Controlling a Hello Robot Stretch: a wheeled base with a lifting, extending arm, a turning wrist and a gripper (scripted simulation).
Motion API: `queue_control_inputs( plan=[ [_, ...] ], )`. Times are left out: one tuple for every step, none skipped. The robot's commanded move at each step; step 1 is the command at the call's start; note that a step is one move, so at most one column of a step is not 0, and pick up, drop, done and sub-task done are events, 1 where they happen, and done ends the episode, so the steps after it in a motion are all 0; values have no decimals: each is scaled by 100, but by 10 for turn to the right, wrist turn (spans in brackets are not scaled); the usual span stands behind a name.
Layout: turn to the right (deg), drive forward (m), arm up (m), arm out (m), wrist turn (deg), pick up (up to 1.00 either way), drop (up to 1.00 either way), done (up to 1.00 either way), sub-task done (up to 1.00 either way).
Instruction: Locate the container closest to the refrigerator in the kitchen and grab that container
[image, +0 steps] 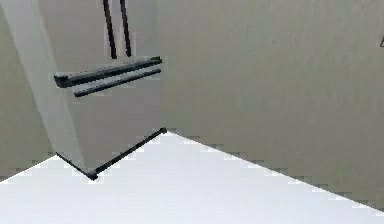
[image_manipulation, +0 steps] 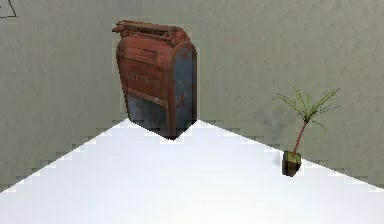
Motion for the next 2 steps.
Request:
queue_control_inputs(
  plan=[
    [-90, 0, 0, 0, 0, 0, 0, 0, 0],
    [0, 15, 0, 0, 0, 0, 0, 0, 0]
  ],
)
